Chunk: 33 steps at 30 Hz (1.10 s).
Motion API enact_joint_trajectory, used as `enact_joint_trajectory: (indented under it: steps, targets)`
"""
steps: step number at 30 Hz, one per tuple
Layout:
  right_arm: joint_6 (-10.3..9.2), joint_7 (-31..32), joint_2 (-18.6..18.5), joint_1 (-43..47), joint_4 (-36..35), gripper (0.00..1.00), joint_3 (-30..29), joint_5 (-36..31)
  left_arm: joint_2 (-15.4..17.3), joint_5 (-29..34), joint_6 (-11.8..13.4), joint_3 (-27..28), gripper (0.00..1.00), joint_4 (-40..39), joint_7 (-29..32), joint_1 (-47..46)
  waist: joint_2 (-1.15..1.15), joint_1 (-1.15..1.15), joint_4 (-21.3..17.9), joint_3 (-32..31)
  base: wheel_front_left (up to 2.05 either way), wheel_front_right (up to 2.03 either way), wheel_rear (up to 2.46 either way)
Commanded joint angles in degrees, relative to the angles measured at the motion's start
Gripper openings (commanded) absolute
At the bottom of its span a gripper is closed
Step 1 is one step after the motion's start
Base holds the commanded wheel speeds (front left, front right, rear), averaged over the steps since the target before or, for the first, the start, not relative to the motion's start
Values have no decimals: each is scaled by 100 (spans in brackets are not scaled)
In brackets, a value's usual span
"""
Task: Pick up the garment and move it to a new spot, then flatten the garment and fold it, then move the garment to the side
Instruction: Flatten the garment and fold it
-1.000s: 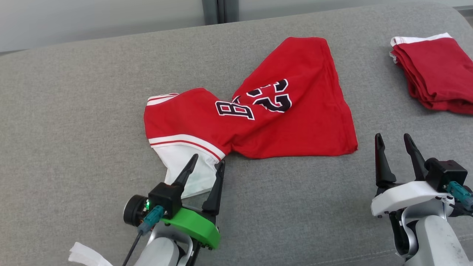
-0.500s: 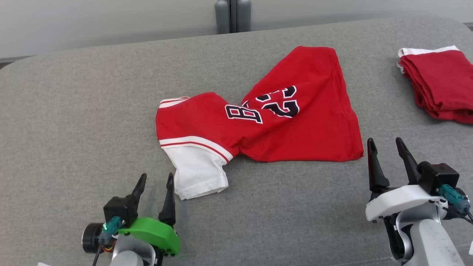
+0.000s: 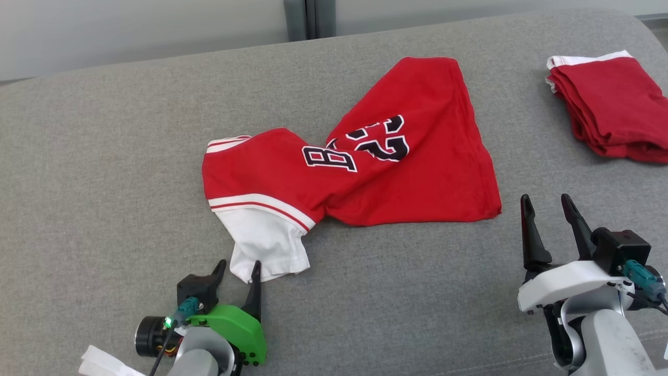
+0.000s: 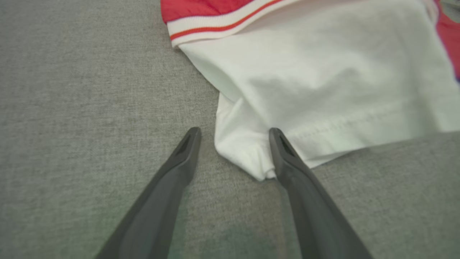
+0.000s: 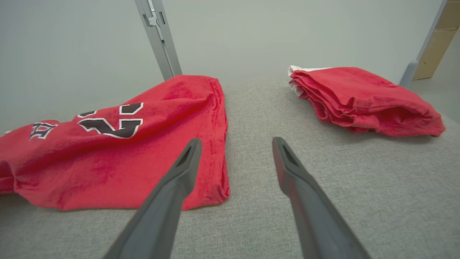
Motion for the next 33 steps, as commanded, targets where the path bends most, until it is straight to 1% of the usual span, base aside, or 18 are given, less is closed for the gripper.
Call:
enact_joint_trajectory:
  steps: [1,2,5,8,15,19,20,21,22,27,33]
  targets:
    - [-9,-19,-11,0,-34,100,-28,-13,-9,-37,4,-27,13,114,12,-45,0,0,5,15,0,0,0]
    - [-9,-28,-11,8,-35,100,-42,-14,-15,-40,-6,-34,0,126,5,-72,0,0,14,16,0,0,0]
    - [-9,-42,-11,35,-26,100,-115,-35,15,5,4,-20,0,76,-74,-117,0,0,85,2,0,0,0]
    - [-9,-65,-7,35,-27,100,-145,-44,130,34,75,66,0,-72,-114,-105,0,0,179,-27,0,0,0]
    - [-9,-72,-3,16,-6,100,-172,-43,402,37,377,430,0,-786,-150,115,0,0,371,-84,0,0,0]
    - [-9,-68,-1,31,18,100,-181,-39,450,-48,432,486,0,-951,-95,317,0,0,417,-132,0,0,0]
    - [-9,-67,0,33,28,100,-176,-35,449,-65,424,474,14,-937,-59,360,0,0,418,-145,0,0,0]
    - [-9,-66,-1,37,41,100,-171,-35,434,-114,410,477,83,-911,-29,399,0,0,415,-166,0,0,0]
    - [-9,-71,-1,43,53,100,-168,-37,429,-140,396,494,100,-878,-28,429,0,0,410,-183,0,0,0]
    - [-9,-143,1,128,97,100,-205,-39,430,-243,399,677,100,-800,-113,547,0,0,380,-314,0,0,0]
    - [-9,-240,6,216,83,100,-165,-35,389,-122,294,910,100,-1262,-153,609,0,0,359,-551,0,0,0]
